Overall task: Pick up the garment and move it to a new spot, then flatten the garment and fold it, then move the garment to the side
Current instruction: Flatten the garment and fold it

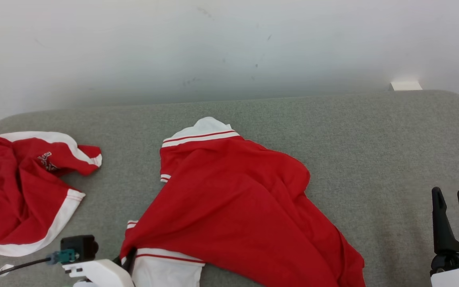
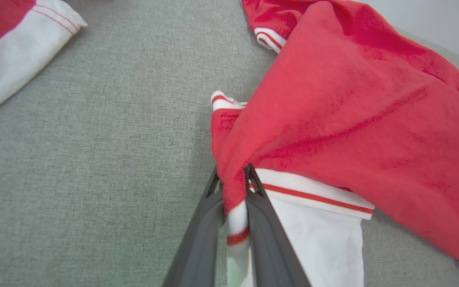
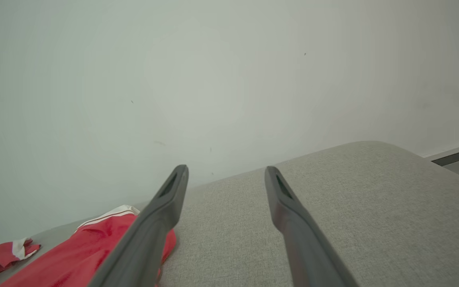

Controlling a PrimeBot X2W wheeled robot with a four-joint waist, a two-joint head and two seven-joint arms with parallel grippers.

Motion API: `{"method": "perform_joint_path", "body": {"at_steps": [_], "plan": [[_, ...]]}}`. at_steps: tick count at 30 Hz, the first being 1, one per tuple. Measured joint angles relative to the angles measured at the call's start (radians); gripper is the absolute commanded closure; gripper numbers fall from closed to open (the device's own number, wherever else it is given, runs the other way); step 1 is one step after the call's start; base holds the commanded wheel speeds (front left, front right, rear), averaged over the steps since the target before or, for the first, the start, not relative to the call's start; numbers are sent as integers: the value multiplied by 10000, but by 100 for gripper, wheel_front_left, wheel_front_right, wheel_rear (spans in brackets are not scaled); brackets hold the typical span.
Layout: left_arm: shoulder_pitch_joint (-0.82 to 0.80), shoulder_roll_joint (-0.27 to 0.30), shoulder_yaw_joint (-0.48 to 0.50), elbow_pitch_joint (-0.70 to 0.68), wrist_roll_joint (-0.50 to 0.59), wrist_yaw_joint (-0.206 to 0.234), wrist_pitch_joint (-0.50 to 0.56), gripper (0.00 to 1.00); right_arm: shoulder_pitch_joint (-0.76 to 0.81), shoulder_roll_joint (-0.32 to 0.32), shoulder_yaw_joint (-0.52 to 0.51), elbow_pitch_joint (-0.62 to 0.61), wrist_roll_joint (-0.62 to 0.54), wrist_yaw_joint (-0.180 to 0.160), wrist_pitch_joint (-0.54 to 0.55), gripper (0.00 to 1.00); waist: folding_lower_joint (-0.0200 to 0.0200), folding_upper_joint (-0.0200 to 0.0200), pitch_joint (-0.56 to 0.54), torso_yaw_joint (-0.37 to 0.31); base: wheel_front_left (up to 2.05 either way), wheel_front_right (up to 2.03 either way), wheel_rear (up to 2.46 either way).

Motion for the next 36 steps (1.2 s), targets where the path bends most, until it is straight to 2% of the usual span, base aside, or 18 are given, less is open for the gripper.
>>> {"method": "perform_joint_path", "body": {"at_steps": [1,2,8,17,20,26,32,36], "plan": [[17,-4,2,90,-17,-12,-56,32,0,0,23,15,-6,0,0,0,0,0,13,-1,0,0,0],[15,-17,-2,198,-31,-38,-176,0,0,8,56,40,-27,0,0,0,1,0,17,-3,0,0,0],[-37,-159,-38,268,144,-307,-1645,0,31,19,217,261,17,0,0,0,0,0,-106,-6,0,0,0],[261,-556,40,-282,811,-134,-4583,0,244,-46,619,738,-40,0,0,0,0,0,-635,134,0,0,0],[378,-849,-81,-163,949,-115,-5198,0,226,-113,922,1035,-58,0,232,0,0,0,-738,240,0,0,0],[360,-1106,-232,-35,1156,-222,-5668,0,-203,-230,1737,1718,-61,0,1457,0,0,0,-826,493,0,0,0],[273,-1298,-393,132,1281,-437,-5760,0,-1003,-82,2518,2880,311,0,3749,0,0,-1,-772,705,0,0,0],[72,-1429,-508,244,1358,-617,-5810,0,-1345,176,2681,3687,558,0,4941,0,0,-1,-681,951,0,0,0]]}}
